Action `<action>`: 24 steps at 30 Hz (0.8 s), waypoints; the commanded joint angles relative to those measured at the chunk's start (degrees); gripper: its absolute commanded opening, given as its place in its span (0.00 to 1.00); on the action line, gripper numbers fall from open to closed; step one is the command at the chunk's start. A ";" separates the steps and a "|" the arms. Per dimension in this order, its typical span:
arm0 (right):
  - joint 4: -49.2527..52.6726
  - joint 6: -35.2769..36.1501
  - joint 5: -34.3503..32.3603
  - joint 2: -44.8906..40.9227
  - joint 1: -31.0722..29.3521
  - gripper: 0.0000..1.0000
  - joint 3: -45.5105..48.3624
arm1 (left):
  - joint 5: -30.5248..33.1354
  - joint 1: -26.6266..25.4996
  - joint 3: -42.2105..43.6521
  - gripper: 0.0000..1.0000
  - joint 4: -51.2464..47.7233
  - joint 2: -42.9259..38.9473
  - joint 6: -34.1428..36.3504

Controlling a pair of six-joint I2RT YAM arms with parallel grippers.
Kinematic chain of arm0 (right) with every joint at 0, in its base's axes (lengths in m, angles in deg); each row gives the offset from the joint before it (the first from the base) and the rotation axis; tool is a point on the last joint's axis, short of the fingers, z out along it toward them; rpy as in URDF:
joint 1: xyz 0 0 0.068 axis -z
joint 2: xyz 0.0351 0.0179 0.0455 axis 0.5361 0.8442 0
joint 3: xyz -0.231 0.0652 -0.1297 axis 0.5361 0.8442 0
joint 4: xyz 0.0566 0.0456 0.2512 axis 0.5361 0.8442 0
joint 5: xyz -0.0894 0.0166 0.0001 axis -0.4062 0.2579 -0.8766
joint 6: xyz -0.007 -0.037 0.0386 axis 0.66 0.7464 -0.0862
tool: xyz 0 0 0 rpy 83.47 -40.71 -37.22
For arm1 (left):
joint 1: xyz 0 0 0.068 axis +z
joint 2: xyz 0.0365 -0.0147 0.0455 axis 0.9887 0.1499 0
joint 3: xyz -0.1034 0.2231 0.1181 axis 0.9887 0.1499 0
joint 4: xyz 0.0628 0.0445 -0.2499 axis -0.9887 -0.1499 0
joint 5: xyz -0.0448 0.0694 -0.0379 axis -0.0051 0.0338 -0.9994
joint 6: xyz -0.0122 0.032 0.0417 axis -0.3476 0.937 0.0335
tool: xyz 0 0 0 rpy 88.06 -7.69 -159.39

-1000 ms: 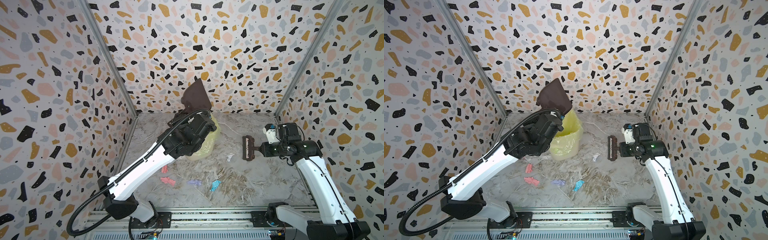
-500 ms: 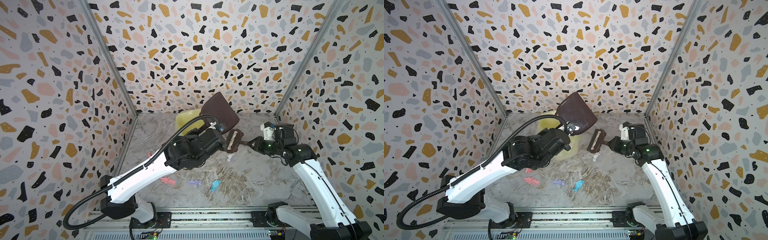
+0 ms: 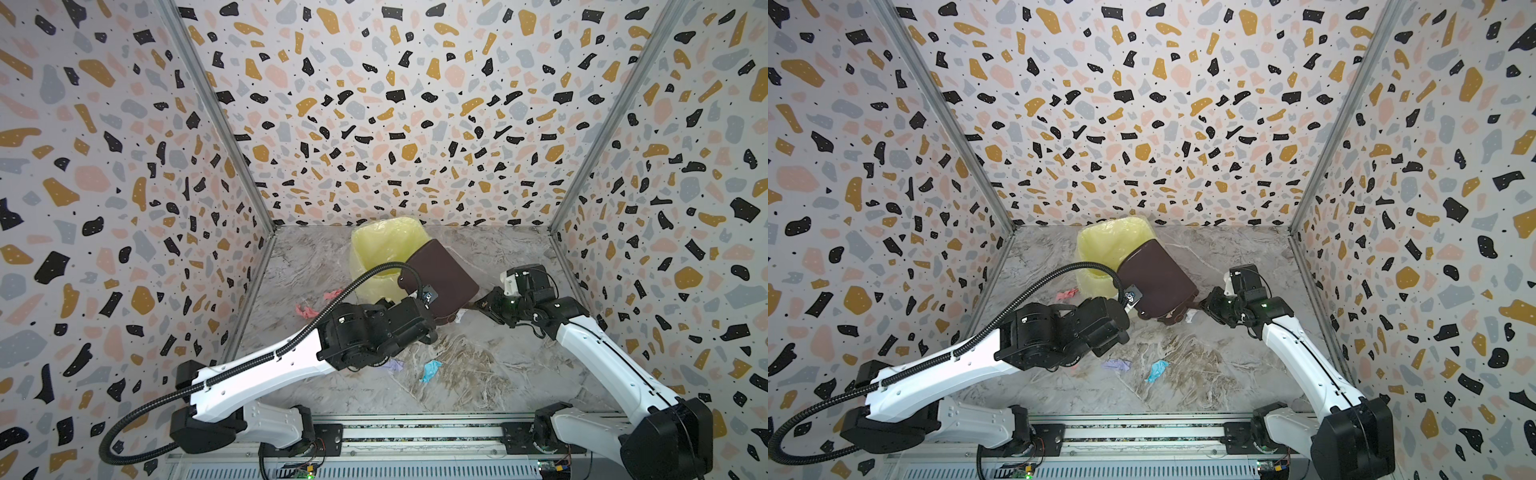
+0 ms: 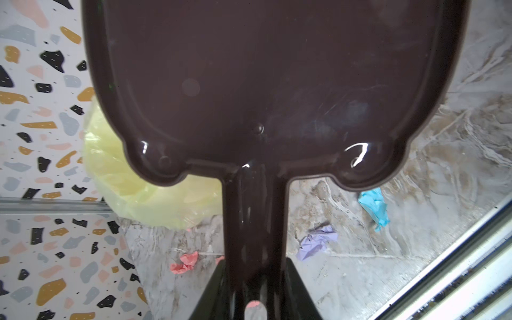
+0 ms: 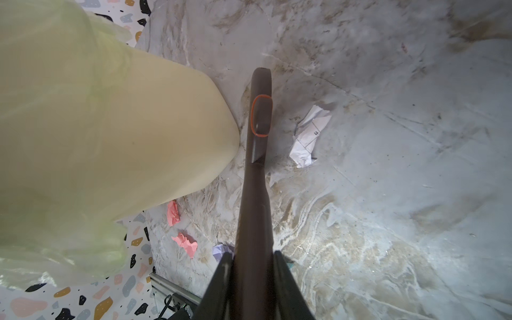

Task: Sweep away the paper scraps from the table
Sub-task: 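Lower the empty dustpan with the left gripper while the right moves the brush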

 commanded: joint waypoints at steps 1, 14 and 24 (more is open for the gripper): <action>4.54 0.78 -1.66 -3.04 2.57 0.00 1.28 | -4.10 -1.30 3.02 0.00 2.94 -1.33 -3.43; 26.08 13.00 -0.45 -13.16 18.74 0.00 -0.01 | -12.92 -3.59 10.92 0.00 6.86 -0.57 -3.82; 34.65 21.59 -8.32 -7.19 19.67 0.00 -25.30 | -18.18 -3.86 15.29 0.00 11.19 3.49 -4.50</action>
